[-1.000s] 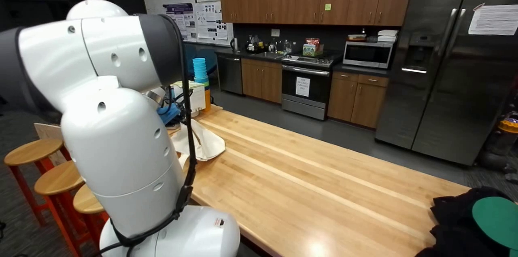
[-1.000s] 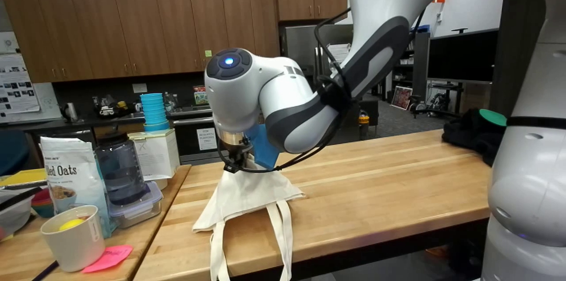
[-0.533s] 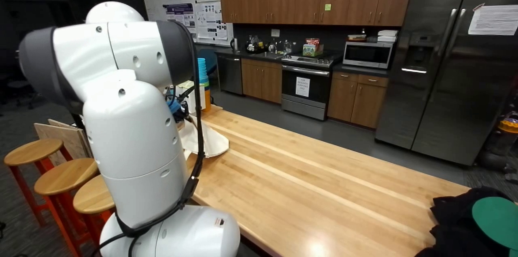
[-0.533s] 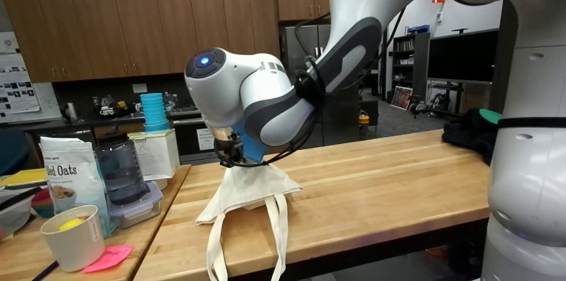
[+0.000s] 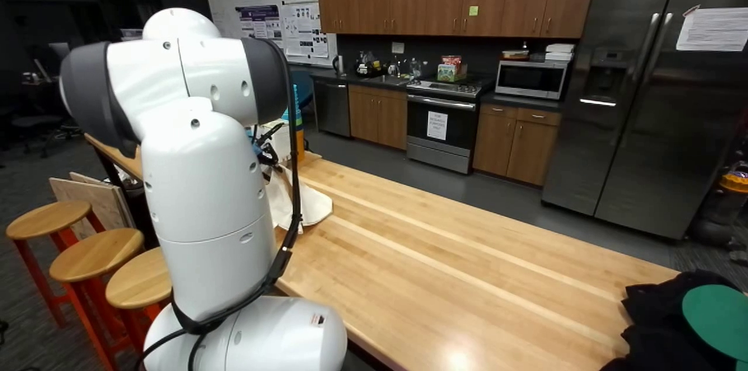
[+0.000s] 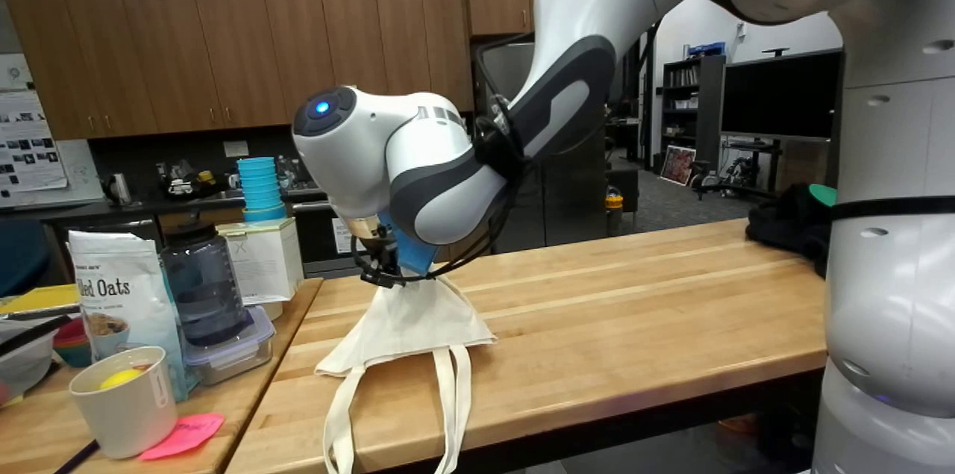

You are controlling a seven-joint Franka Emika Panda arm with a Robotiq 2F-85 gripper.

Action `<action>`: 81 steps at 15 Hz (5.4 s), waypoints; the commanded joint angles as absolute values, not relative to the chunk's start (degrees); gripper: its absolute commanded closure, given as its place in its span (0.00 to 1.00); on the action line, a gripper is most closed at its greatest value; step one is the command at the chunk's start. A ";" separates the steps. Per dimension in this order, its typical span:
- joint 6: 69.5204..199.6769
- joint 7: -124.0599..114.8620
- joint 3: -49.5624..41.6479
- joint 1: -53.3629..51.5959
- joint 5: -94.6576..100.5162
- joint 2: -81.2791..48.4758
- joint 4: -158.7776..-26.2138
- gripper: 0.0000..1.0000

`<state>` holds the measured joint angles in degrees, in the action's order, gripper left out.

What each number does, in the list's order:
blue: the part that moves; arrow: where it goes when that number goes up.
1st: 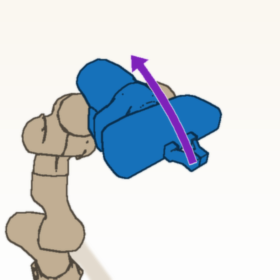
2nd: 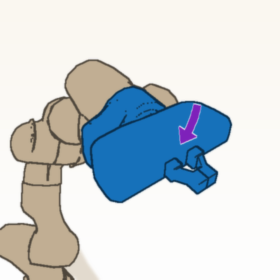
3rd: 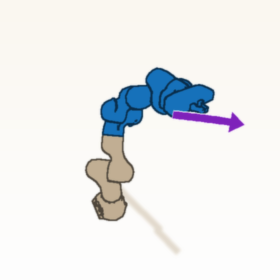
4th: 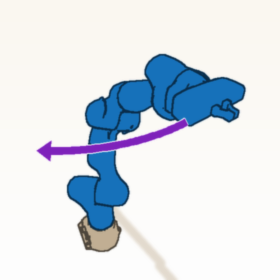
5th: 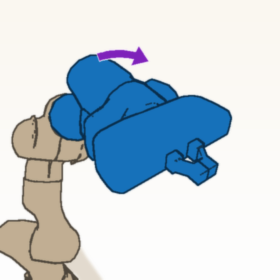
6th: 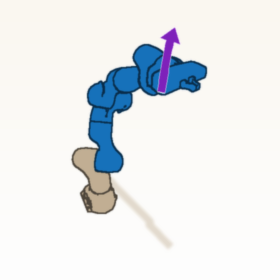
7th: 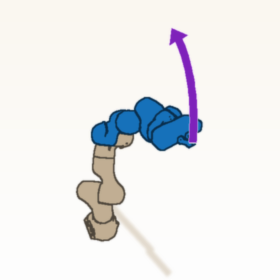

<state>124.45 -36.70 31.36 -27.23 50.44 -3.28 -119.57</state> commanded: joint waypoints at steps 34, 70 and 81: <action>143.80 -27.25 3.37 0.01 28.08 7.84 -119.49 0.00; 133.32 -38.80 -11.63 6.31 16.36 -9.53 -107.61 0.00; 132.81 -51.46 -18.68 8.97 22.53 -14.49 -107.80 0.00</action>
<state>133.39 -46.45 -16.82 8.66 20.03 -12.62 -108.66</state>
